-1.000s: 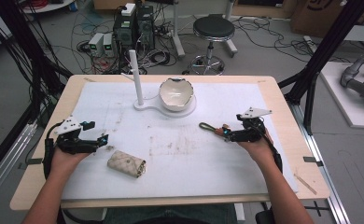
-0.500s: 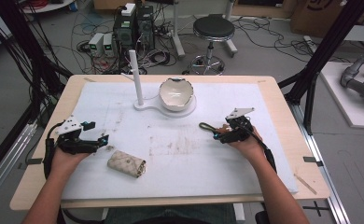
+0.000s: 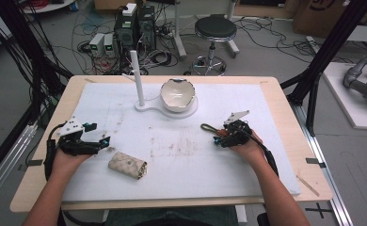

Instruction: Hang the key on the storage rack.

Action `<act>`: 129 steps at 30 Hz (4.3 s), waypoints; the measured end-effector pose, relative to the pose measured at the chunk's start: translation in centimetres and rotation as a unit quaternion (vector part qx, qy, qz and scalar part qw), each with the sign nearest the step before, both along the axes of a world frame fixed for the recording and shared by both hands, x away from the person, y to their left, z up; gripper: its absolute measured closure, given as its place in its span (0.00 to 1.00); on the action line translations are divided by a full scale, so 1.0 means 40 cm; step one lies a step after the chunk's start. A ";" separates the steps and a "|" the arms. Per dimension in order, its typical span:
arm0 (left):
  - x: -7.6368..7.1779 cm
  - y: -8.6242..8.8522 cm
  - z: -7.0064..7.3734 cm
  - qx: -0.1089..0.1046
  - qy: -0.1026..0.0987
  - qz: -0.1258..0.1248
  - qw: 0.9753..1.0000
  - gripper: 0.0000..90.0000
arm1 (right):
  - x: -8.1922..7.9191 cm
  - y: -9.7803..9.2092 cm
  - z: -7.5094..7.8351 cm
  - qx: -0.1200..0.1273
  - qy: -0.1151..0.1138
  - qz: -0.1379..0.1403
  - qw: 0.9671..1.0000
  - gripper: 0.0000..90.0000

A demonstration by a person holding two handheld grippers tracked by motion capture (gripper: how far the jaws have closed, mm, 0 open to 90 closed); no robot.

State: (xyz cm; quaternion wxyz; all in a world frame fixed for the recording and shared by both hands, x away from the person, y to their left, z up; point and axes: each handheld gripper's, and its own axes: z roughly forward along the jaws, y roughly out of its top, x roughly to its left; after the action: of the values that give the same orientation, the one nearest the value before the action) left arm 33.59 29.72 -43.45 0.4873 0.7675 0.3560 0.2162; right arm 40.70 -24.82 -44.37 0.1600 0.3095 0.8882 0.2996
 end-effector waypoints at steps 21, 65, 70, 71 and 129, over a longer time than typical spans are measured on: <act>-0.001 0.000 0.001 0.000 -0.001 -0.002 1.000 0.19 | -0.021 0.000 0.007 -0.039 -0.056 0.006 0.998 0.80; -0.013 0.009 0.013 -0.007 -0.012 0.005 1.000 0.19 | -0.016 0.244 0.368 0.029 -0.247 0.094 0.964 0.82; -0.021 0.015 0.016 -0.008 -0.014 0.007 1.000 0.19 | -0.003 0.280 0.388 0.024 -0.253 0.104 0.962 0.82; -0.023 0.016 0.016 -0.008 -0.014 0.007 1.000 0.19 | 0.002 0.295 0.395 0.026 -0.257 0.107 0.960 0.82; -0.092 0.068 0.015 -0.008 -0.015 0.031 0.999 0.19 | 0.124 0.581 0.376 -0.050 -0.255 0.146 0.954 0.63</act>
State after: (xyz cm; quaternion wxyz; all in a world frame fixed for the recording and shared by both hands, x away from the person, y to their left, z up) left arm 29.92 32.45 -42.85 0.4920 0.7487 0.3739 0.2400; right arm 45.64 -1.57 -29.33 0.3513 0.0814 0.8670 0.3438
